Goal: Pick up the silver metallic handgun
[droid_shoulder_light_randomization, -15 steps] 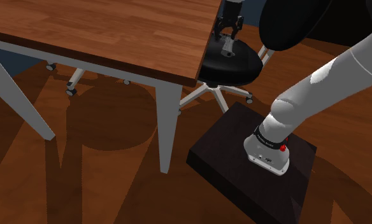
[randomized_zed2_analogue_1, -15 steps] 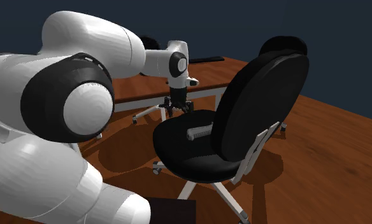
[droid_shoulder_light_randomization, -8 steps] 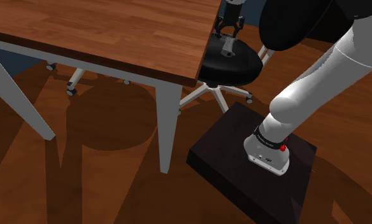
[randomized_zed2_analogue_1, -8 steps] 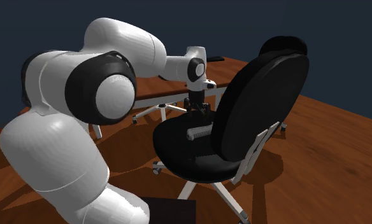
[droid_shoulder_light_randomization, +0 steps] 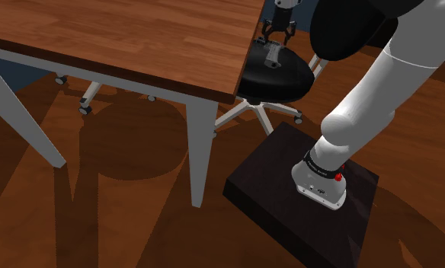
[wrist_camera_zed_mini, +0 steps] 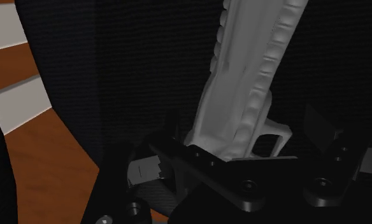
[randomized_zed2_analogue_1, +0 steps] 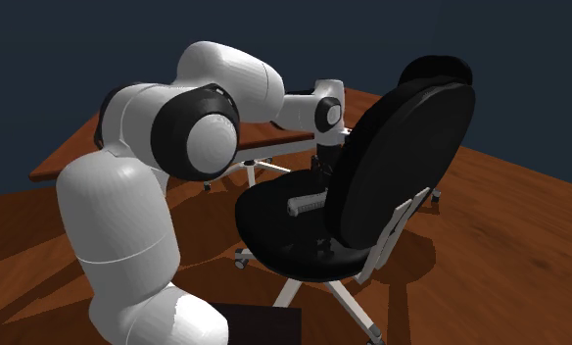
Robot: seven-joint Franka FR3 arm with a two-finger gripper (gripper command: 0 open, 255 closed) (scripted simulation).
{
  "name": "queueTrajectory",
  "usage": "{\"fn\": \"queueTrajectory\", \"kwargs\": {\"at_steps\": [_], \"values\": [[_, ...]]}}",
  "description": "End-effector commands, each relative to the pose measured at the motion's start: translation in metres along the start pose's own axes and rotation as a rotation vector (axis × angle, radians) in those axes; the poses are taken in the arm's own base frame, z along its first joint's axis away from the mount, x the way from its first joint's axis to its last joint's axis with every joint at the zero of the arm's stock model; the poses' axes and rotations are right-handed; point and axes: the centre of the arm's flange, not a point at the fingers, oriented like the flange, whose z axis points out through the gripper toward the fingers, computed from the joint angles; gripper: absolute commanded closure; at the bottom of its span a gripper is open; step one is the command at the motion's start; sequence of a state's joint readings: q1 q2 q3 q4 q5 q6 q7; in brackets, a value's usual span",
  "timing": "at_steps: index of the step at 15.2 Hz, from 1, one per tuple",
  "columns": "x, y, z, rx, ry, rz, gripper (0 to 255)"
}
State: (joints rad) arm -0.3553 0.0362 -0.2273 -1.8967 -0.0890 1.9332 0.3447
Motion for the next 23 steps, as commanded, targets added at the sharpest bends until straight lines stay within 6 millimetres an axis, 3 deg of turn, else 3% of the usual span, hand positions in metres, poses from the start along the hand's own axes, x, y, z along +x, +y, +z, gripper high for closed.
{"fn": "queueTrajectory", "kwargs": {"at_steps": [1, 6, 8, 9, 18, 23], "values": [[0.004, 0.003, 0.009, -0.002, 0.001, 0.01, 0], [0.003, 0.0, 0.038, -0.002, 0.001, 0.01, 0], [0.003, 0.0, 0.038, -0.002, 0.001, 0.01, 0], [0.003, 0.0, 0.037, -0.002, 0.001, 0.01, 255], [0.003, 0.0, 0.038, -0.002, 0.001, 0.01, 255], [0.004, 0.002, 0.012, -0.002, 0.001, 0.01, 255]]}}
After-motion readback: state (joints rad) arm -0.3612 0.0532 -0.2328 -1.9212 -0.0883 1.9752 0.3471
